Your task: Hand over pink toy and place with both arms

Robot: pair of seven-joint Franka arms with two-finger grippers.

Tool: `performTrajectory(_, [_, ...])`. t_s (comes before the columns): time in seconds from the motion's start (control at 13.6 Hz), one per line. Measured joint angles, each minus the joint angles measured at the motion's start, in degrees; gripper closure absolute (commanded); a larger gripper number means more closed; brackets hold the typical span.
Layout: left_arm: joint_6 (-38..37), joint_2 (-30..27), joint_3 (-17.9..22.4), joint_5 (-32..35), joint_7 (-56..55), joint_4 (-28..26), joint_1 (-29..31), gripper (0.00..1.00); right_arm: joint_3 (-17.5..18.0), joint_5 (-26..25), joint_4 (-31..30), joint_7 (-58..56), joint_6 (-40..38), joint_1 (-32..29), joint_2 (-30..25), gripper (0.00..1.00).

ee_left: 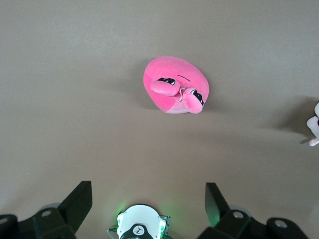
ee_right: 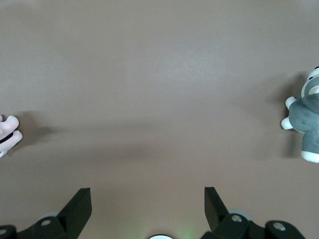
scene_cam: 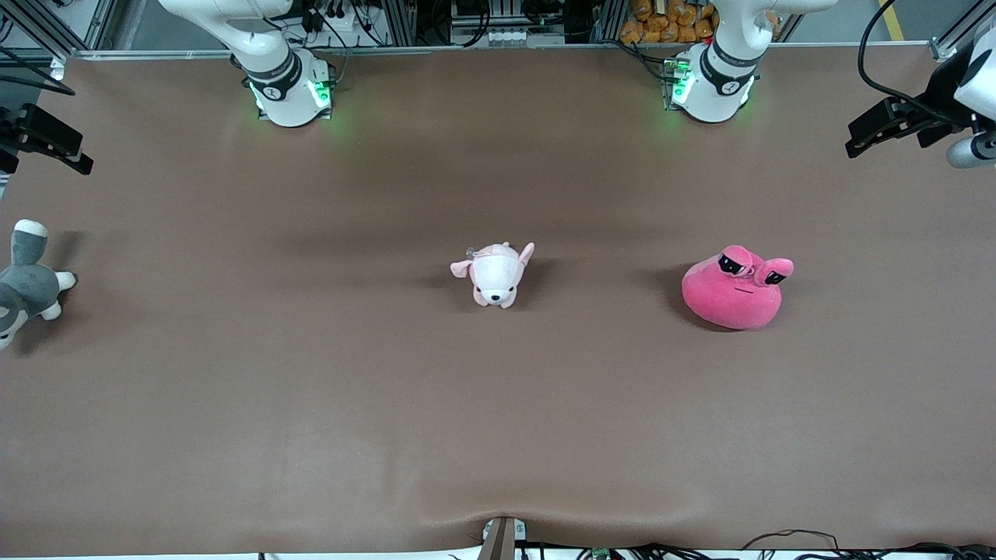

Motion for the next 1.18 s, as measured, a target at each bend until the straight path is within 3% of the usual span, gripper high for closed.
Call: performTrajectory(1.18, [1.7,1.7,-0.2,-0.6,-5.3,-2.6,0.5,0.0,-0.1,-0.1,0.0,0.0,-0.5,0.0,0.0,0.0])
